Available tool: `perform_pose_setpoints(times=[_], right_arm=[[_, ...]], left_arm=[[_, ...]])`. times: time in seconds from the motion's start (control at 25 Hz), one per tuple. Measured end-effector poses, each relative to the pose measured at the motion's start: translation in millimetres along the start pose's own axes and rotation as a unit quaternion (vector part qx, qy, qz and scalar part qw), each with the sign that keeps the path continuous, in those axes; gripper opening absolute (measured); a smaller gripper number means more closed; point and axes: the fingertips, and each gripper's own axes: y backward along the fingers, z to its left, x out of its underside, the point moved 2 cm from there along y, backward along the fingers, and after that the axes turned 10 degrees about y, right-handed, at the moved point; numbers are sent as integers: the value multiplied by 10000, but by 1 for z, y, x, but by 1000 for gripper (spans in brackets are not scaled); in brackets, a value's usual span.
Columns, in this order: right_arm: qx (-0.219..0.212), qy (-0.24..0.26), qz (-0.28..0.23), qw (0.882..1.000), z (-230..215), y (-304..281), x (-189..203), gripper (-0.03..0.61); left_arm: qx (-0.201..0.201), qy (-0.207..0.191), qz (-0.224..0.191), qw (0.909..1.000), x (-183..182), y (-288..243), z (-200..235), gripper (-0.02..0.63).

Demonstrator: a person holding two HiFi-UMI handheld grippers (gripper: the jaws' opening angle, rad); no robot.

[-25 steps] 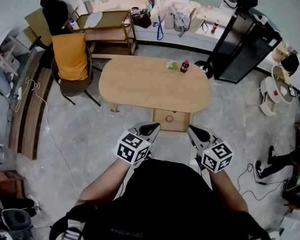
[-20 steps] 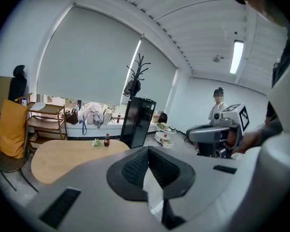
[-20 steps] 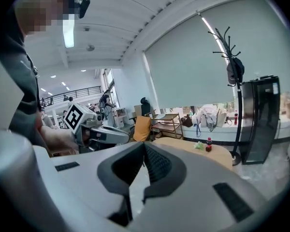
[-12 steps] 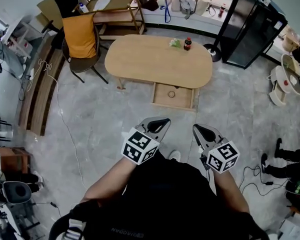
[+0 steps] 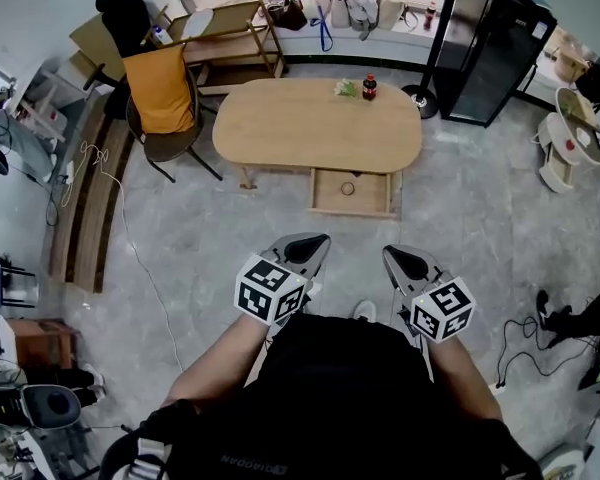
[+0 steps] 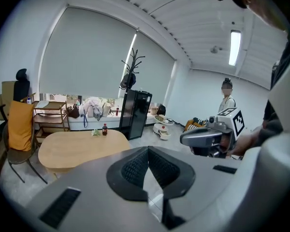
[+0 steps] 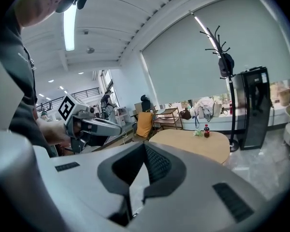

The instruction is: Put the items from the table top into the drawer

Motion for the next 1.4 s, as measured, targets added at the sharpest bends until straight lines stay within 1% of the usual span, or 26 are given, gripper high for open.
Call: perform_pose_setpoints(times=[0.08,0.16,0.28,0.48,0.8,1.0,1.4], right_arm=[[58,-28,-11,10000,5,-6,-3,3],[79,2,-3,10000,10,-16,-6,3],[113,21,10,9999,19,-30,-10,3],[114,349,132,9992,34,-50,-19,3],[188,360,164,9990,36,-60,-20,3],[243,270,159,9992,38,-61,-18,3],[296,269,139,9991,37,-62,-19,3]], left_arm=[[58,-104,-41,9999,-8,6,4,5],[26,-184,-15,9998,-10,11,14,5],[-23,-144,83,9999,-5,18,31,5],[-31,-127,146,9998,-3,29,53,5],[111,-219,119,9996,-7,30,56,5],[88,-323,169,9993,-7,32,59,5],[160,-346,162,9991,-9,30,56,5]])
